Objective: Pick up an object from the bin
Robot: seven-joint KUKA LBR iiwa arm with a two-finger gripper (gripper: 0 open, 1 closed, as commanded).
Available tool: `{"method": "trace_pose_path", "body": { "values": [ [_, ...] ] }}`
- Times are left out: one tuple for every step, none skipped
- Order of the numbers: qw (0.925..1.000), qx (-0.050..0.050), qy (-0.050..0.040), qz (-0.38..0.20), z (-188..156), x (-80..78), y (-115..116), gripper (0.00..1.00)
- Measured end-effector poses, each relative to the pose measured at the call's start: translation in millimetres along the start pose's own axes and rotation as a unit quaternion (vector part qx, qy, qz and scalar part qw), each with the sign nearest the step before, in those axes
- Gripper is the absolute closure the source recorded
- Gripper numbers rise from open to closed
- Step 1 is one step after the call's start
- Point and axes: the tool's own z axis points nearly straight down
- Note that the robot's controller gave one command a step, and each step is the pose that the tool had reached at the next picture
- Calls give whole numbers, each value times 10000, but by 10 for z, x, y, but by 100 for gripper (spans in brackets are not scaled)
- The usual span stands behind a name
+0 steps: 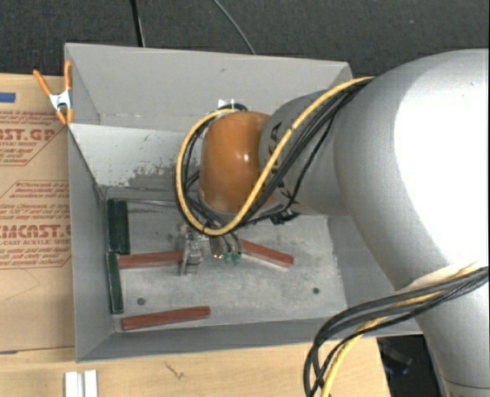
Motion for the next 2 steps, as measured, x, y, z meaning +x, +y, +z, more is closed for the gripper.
{"method": "trace_pose_path", "body": {
  "values": [
    [10000, 2, 14, 0, -98, 7, 0, 100],
    [10000, -1, -1, 0, -206, -2, 2, 100]
  ]
}}
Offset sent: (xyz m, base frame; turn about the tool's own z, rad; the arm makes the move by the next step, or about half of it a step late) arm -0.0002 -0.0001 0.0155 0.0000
